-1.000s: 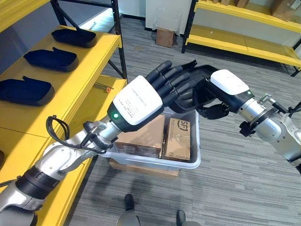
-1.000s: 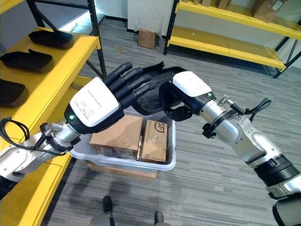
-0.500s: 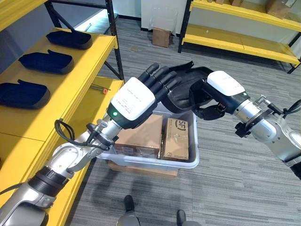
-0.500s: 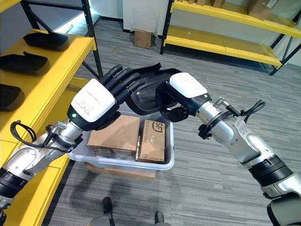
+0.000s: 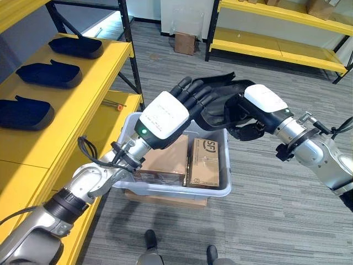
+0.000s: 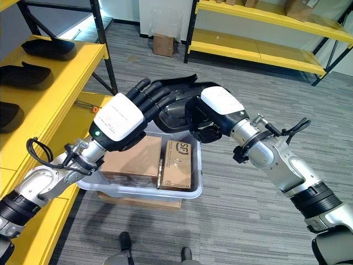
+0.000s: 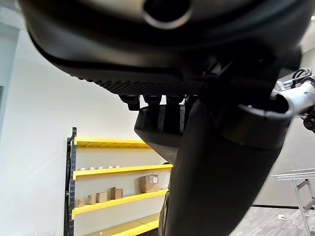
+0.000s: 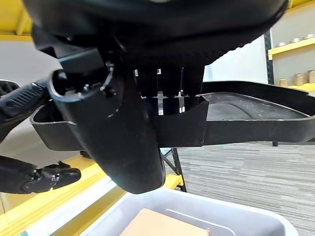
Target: Move parts from the plastic box to the shelf.
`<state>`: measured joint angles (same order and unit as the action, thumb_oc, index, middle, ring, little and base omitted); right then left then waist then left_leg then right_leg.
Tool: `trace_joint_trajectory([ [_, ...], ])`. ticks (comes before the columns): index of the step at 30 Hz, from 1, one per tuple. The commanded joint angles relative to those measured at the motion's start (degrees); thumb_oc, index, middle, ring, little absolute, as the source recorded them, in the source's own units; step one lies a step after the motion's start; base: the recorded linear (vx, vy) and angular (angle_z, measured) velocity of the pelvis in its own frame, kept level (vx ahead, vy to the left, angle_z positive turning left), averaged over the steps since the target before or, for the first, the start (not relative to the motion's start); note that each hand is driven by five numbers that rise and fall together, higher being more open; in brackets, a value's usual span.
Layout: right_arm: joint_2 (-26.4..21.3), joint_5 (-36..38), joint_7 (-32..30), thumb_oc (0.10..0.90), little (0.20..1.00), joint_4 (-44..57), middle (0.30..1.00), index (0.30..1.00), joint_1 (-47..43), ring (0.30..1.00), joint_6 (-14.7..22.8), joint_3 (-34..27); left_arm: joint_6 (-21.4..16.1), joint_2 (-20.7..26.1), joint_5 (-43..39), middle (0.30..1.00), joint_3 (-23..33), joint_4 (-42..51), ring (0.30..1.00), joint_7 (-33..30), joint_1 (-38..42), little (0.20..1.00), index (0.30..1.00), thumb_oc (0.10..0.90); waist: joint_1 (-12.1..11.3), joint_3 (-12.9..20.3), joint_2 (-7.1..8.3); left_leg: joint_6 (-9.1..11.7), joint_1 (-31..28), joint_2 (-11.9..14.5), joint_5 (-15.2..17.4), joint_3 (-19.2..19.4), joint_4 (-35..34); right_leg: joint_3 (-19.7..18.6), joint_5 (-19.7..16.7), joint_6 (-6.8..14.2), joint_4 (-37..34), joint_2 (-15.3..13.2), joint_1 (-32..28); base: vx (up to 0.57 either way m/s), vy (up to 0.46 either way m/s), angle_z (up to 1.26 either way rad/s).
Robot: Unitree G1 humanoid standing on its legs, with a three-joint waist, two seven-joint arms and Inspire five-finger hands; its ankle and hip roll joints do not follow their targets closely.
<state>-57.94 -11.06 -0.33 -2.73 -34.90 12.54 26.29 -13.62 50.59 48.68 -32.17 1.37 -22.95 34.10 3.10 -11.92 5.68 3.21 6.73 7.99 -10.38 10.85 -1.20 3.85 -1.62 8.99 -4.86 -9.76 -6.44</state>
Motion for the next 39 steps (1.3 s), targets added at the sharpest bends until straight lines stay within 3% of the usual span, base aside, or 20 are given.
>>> trace_joint_trajectory([
  [1, 2.9, 4.1, -4.8, 0.4, 0.3, 0.6, 0.3, 0.3, -11.3, 0.3, 2.9, -0.6, -1.4, -2.8, 1.2, 1.0, -2.8, -1.5, 1.0, -1.5, 6.4, 1.0, 1.0, 0.9, 0.0, 8.4, 1.11, 3.6, 0.7, 6.7, 3.2, -2.1, 1.3, 0.6, 4.4, 0.7, 1.7, -1.3, -1.9, 0.0, 0.0, 0.0],
  [22, 3.5, 4.4, -4.4, 0.4, 0.3, -0.3, 0.3, 0.3, -16.9, 0.3, 2.8, 4.7, -3.6, 1.2, 3.2, 1.0, -17.0, -2.1, 1.0, 1.0, 22.3, 1.0, 1.0, 0.9, 1.1, 8.9, 0.53, 3.8, 0.2, 6.8, 3.3, -1.6, 1.7, 0.0, 4.3, 0.9, 1.9, -1.4, -1.7, 0.0, 0.001, -0.01],
  [39, 3.6, 3.3, -4.6, 0.4, 0.3, -0.5, 0.3, 0.3, -15.3, 0.3, 2.2, 3.3, -3.1, 2.1, 2.0, 1.0, -13.8, 0.2, 1.0, 0.9, 20.3, 1.0, 1.0, 0.9, 1.0, 9.1, 0.64, 3.8, 0.1, 6.7, 3.3, -1.7, 1.7, -0.1, 4.3, 0.8, 1.8, -1.2, -2.0, 0.0, 0.001, -0.02],
])
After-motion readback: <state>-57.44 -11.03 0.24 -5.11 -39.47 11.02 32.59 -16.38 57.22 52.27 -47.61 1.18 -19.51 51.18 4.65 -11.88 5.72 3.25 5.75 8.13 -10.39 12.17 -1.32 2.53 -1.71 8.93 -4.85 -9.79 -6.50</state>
